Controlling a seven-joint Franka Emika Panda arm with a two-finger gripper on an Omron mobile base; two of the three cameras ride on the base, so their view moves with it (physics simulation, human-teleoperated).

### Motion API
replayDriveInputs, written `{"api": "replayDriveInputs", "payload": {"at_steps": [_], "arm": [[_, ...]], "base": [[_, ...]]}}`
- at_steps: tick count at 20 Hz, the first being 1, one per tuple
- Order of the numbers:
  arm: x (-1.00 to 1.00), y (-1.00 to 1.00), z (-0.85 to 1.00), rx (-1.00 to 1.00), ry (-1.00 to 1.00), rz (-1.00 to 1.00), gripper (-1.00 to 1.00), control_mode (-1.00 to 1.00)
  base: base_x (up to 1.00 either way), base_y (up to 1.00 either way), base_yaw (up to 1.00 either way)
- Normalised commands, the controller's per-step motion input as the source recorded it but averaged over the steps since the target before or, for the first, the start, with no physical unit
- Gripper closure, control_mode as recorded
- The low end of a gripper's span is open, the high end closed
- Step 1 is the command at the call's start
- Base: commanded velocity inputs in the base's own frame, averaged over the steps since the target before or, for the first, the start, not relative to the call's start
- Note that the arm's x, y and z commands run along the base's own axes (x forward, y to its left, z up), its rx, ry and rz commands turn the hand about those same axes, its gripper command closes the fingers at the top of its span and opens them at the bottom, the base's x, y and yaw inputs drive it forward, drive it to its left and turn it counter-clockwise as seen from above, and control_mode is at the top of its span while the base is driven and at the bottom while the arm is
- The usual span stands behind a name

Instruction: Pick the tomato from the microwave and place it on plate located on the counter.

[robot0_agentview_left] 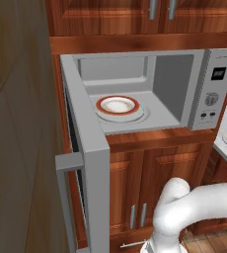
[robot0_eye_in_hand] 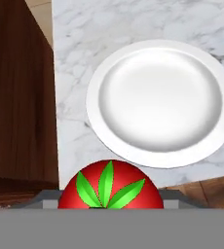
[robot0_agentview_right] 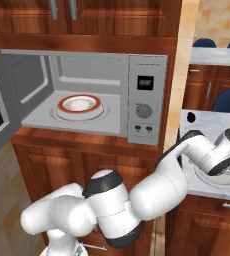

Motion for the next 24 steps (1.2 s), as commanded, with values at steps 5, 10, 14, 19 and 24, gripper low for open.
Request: {"api": "replayDriveInputs", "payload": {"at_steps": [5, 10, 14, 19, 24], "arm": [[0.49, -0.13, -0.5, 0.0, 0.0, 0.0, 1.0, -1.0], [0.33, -0.42, -0.37, 0.0, 0.0, 0.0, 1.0, -1.0], [0.44, -0.35, -0.08, 0.0, 0.0, 0.0, 1.0, -1.0], [0.44, -0.32, -0.16, 0.0, 0.0, 0.0, 1.0, -1.0], [0.21, -0.22, -0.25, 0.0, 0.0, 0.0, 1.0, -1.0]], "base": [[0.0, 0.0, 0.0], [0.0, 0.0, 0.0], [0.0, 0.0, 0.0], [0.0, 0.0, 0.0], [0.0, 0.0, 0.0]]}}
